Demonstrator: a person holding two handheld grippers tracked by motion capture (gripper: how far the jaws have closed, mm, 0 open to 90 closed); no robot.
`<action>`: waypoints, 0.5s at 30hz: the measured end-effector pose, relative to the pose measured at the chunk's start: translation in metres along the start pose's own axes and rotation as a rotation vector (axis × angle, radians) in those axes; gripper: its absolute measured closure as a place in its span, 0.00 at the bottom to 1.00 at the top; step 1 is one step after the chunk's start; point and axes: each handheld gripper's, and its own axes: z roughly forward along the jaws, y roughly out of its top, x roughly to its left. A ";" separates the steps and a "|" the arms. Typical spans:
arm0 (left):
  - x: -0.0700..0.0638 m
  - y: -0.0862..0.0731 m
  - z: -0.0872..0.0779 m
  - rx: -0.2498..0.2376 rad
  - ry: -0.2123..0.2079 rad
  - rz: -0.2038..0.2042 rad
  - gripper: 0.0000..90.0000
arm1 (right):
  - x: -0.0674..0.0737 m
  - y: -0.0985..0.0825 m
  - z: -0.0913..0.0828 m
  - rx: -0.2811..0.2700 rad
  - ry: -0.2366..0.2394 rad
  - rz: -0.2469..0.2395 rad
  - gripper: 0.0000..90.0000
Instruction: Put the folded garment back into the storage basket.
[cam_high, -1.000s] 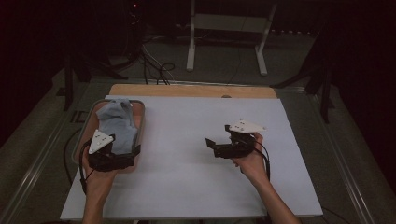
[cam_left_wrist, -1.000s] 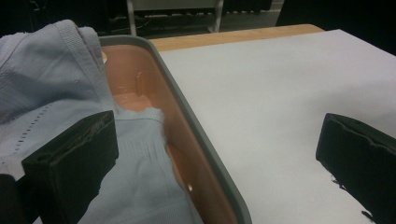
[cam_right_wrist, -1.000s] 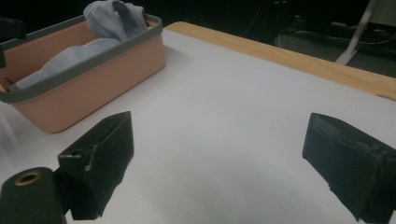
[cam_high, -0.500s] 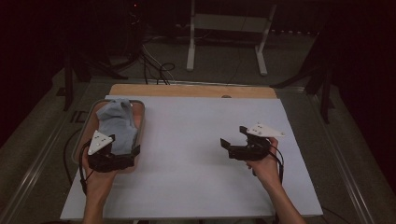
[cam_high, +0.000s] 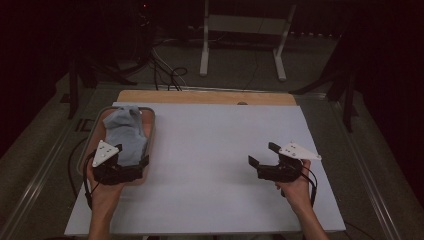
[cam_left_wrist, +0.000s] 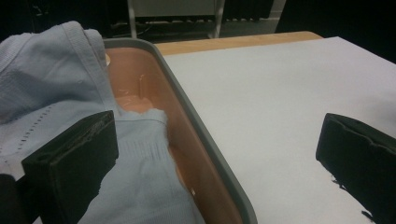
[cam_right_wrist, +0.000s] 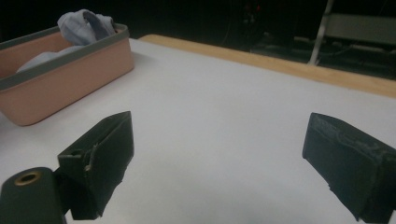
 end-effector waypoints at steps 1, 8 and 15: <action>0.000 0.000 0.000 -0.001 0.001 0.000 0.00 | 0.000 -0.002 -0.003 -0.007 -0.003 -0.003 0.10; 0.001 0.000 -0.002 -0.013 0.004 -0.003 0.00 | -0.006 -0.016 -0.019 -0.016 -0.025 0.021 0.10; -0.001 0.000 -0.001 -0.016 -0.002 0.010 0.00 | -0.014 -0.028 -0.030 -0.025 -0.045 0.046 0.10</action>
